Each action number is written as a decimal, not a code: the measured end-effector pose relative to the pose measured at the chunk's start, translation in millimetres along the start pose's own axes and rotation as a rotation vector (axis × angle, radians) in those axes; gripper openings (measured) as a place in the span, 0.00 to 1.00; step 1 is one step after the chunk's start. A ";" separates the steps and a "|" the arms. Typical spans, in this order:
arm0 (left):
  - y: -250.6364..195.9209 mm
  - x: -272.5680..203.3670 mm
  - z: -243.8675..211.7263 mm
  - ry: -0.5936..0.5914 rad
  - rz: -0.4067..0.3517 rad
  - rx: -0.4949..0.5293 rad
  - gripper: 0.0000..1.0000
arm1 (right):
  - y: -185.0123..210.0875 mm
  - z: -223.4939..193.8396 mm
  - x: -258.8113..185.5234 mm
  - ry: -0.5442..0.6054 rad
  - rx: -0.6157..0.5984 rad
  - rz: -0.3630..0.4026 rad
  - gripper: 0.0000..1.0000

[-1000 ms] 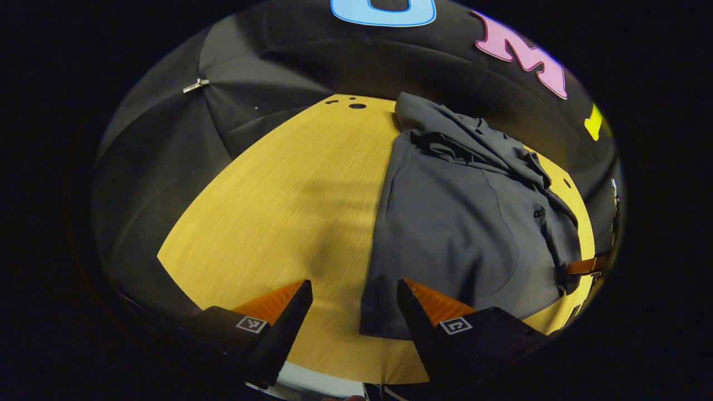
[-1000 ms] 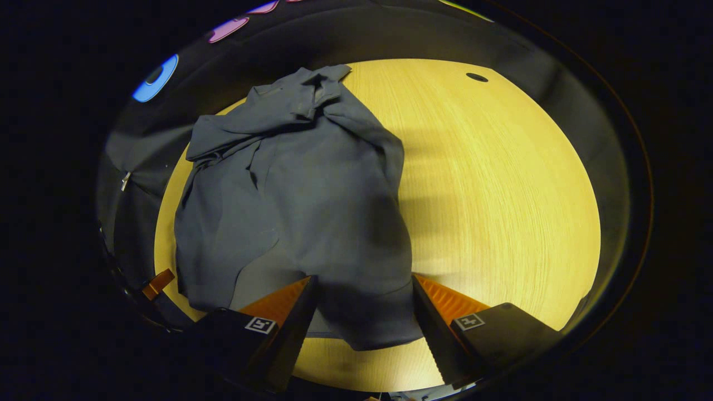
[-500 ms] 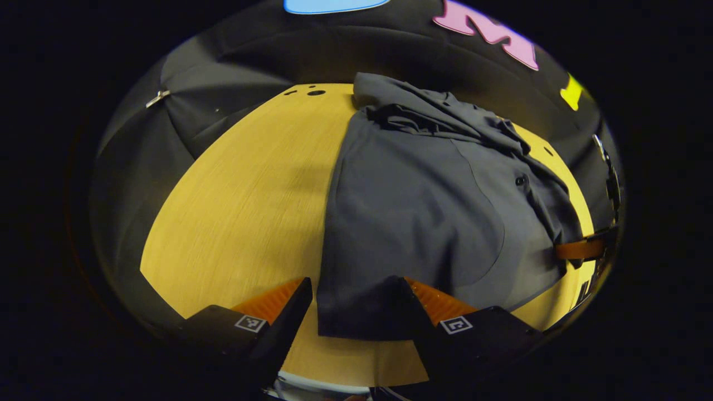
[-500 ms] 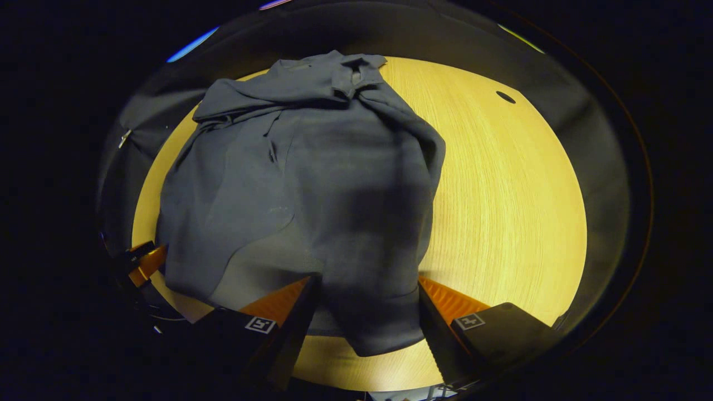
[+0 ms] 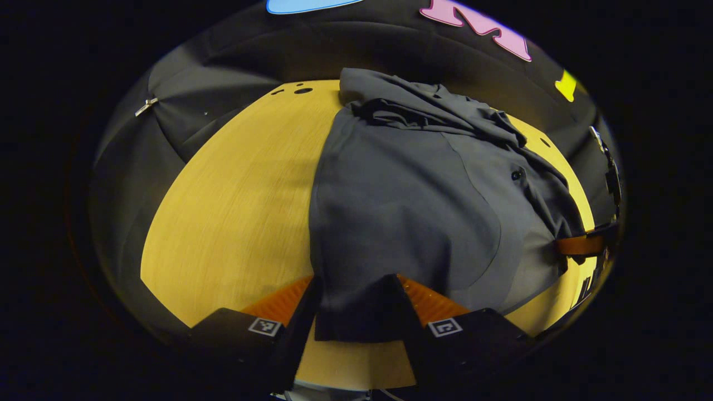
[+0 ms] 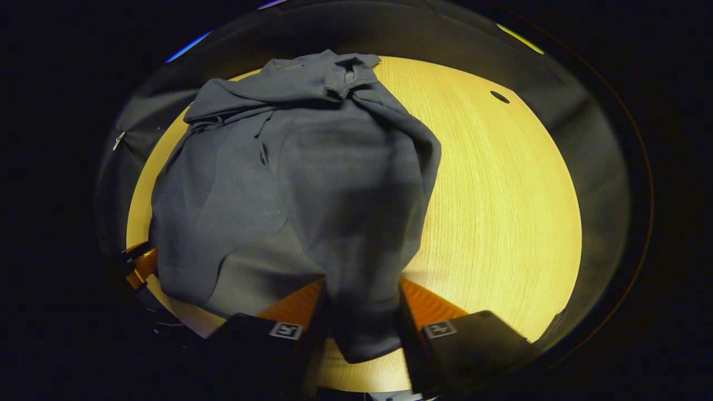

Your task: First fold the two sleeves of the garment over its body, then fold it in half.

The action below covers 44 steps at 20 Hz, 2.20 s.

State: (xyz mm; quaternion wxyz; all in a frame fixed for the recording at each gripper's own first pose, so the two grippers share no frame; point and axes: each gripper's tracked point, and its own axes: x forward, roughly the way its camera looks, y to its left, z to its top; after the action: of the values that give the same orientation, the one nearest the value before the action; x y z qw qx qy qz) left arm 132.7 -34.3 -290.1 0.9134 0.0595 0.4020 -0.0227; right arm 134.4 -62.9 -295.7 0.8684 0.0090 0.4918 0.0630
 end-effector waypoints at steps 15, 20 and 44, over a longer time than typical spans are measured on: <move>-25.5 -28.1 34.3 -0.110 -0.132 -0.047 0.05 | 3.2 38.6 -31.4 -0.148 0.102 0.167 0.06; -30.9 -50.5 70.3 -0.193 -0.156 -0.070 0.05 | 9.3 70.3 -43.2 -0.206 0.106 0.196 0.06; -10.5 -23.6 300.7 -0.467 -0.177 -0.143 0.05 | 13.9 296.3 -42.0 -0.528 0.063 0.218 0.05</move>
State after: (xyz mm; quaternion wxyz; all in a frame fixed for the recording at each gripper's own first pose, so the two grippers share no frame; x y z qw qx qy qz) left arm 335.8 -83.0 -72.2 0.9779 -0.0476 0.1842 -0.0871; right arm 365.0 -40.3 -105.9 0.9538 0.1048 0.2465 0.1360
